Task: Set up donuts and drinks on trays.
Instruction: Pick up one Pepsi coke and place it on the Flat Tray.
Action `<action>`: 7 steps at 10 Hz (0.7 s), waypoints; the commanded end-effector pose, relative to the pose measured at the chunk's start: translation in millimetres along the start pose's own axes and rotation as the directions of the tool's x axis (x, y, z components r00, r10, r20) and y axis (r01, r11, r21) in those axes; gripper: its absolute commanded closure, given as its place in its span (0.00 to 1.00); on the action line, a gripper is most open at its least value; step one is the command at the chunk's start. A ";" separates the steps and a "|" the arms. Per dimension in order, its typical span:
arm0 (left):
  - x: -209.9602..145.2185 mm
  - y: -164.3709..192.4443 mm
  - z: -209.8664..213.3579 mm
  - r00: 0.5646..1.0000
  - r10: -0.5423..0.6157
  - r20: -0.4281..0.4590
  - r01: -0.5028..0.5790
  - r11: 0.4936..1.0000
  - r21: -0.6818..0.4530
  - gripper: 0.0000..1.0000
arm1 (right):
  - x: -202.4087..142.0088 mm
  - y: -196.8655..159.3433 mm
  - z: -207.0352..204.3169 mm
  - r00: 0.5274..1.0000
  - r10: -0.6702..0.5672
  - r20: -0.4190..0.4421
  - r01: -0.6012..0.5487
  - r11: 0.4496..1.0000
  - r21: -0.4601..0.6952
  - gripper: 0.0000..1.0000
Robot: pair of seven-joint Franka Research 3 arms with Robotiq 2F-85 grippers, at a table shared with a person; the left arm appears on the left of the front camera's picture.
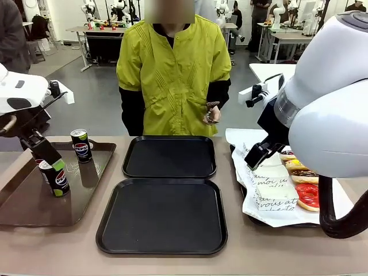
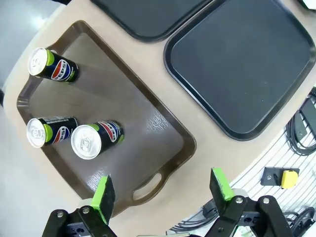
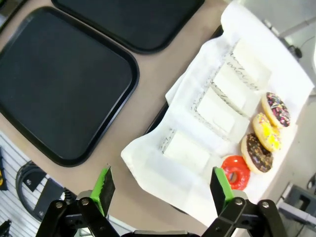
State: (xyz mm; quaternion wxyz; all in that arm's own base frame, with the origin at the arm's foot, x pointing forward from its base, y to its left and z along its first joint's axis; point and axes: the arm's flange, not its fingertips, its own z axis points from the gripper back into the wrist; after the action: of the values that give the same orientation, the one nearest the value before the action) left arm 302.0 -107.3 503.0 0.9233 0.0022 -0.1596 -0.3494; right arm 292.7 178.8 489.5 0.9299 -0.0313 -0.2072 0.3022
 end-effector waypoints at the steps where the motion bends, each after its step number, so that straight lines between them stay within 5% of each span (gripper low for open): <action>1: -1.1 26.2 1.8 0.986 0.159 0.043 -0.147 0.967 -0.207 0.00 | -5.2 -24.0 -6.7 0.985 -0.154 0.075 0.122 0.937 0.327 0.00; 2: -6.3 47.2 0.9 0.962 0.271 0.037 -0.236 0.891 -0.389 0.00 | -18.3 -50.8 -13.3 0.934 -0.345 0.089 0.241 0.796 0.556 0.00; 4: -30.1 93.2 1.9 0.849 0.527 -0.034 -0.402 0.604 -0.688 0.00 | -65.3 -100.0 -21.8 0.790 -0.610 0.058 0.296 0.463 0.836 0.00; 5: -48.9 114.6 -5.4 0.788 0.608 -0.096 -0.450 0.463 -0.763 0.00 | -97.2 -122.8 -29.8 0.718 -0.696 0.007 0.307 0.326 0.894 0.00; 7: -75.4 140.3 -19.7 0.727 0.664 -0.174 -0.483 0.314 -0.818 0.00 | -144.7 -153.8 -44.9 0.609 -0.790 -0.073 0.321 0.161 0.933 0.00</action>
State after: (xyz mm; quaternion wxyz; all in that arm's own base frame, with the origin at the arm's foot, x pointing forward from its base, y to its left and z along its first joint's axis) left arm 335.3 39.0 484.7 0.8760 -0.4682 -0.0662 -0.0951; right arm 339.3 -17.0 476.6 0.8453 0.4791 -0.2165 0.0951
